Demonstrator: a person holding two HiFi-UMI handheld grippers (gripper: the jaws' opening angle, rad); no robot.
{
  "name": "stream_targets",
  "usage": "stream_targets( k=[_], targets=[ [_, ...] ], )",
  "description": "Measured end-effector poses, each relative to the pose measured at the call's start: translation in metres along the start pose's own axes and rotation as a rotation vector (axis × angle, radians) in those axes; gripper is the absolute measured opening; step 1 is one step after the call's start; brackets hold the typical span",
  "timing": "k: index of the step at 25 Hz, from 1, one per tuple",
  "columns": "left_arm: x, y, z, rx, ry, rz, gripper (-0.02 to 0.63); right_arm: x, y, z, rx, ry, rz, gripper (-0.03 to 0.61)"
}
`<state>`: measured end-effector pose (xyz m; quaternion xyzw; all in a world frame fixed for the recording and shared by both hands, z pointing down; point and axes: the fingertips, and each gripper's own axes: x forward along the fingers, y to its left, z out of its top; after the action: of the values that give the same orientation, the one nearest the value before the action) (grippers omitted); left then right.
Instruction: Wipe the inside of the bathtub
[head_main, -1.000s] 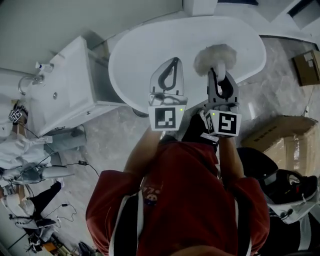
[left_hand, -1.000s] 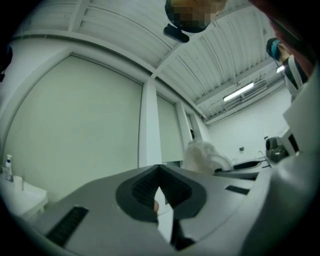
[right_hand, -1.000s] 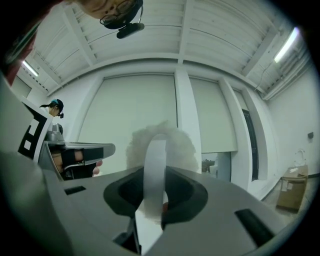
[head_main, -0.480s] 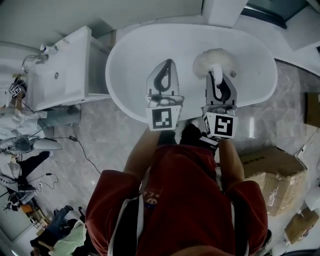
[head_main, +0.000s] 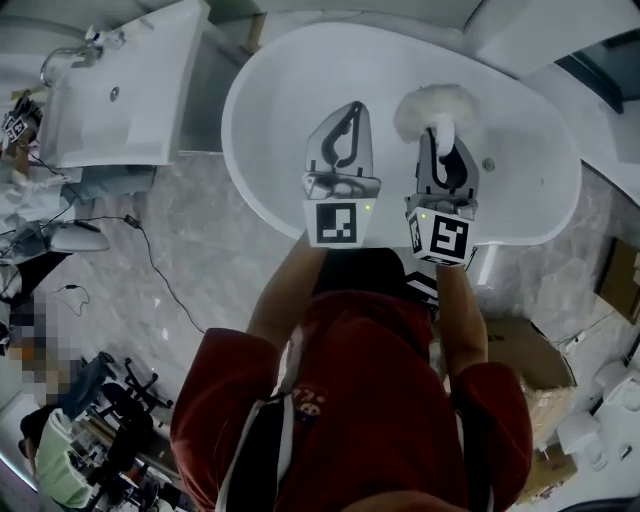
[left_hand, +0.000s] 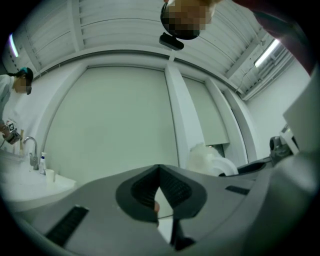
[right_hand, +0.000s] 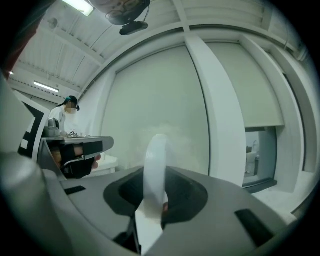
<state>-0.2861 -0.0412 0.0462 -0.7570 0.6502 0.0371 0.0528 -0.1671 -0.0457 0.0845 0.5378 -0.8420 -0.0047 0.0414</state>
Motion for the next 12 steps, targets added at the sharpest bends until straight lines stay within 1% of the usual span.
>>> stream_targets(
  k=[5,8,12],
  targets=[
    [0.029,0.06,-0.047,-0.006,0.047,0.069,0.015,0.075,0.028,-0.038,-0.018,0.054,0.042,0.094],
    [0.044,0.095,-0.076,-0.016,0.053,0.103,0.015,0.12,0.048,-0.07,-0.025,0.087,0.06,0.094],
    [0.065,0.116,-0.122,-0.029,0.081,0.112,0.015,0.171,0.06,-0.116,-0.046,0.112,0.065,0.094]
  ],
)
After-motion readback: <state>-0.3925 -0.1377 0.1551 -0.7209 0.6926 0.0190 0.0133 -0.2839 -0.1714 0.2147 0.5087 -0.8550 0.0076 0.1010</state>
